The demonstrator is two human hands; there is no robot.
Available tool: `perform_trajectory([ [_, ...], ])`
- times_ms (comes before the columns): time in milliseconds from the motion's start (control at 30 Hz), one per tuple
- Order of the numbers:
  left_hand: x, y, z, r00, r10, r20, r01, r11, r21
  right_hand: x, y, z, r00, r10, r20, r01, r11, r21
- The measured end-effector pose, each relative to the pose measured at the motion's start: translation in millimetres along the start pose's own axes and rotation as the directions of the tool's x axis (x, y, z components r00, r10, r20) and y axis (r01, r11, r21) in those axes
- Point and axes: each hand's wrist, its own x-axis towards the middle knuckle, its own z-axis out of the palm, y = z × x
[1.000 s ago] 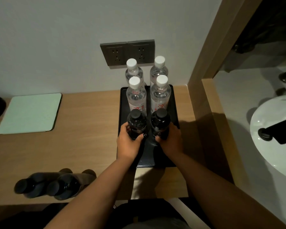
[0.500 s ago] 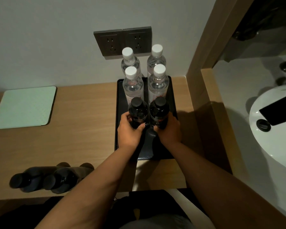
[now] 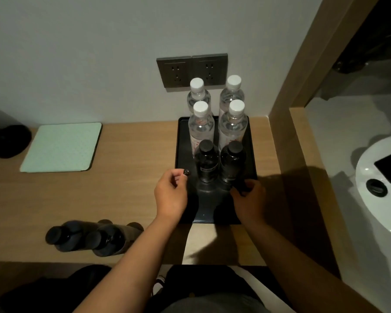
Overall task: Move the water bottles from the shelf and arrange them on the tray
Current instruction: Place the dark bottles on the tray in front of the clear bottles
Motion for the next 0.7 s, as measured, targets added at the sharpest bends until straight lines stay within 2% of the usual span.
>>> perform_trajectory([
  [133,-9.1,20.7,-35.2,1.000,0.004,0.001,-0.004,0.983,-0.183,-36.2,-12.2,9.7,0.998,-0.036,0.051,0.035,0.999,0.037],
  [333,-38.8,47.3,-123.8,0.988,0.140,-0.071,-0.153,0.962,-0.227,-92.7,-52.9,30.0,0.946,-0.262,0.191,0.241,0.963,0.123],
  [433,-41.8,43.0,-172.4,0.968,0.216,-0.128,-0.239,0.950,-0.202,-114.8,-69.7,43.2,0.898,-0.376,0.228,0.362,0.927,0.101],
  [567,-32.7,7.9,-227.8,0.941,0.290,-0.175,-0.309,0.946,-0.097,-152.7,-84.2,63.6,0.871,-0.412,0.268,0.401,0.911,0.096],
  [700,-21.5,-38.5,-260.9,0.955,0.293,-0.053,-0.295,0.955,-0.029,-195.5,-97.9,80.6,0.841,-0.491,0.227,0.488,0.870,0.069],
])
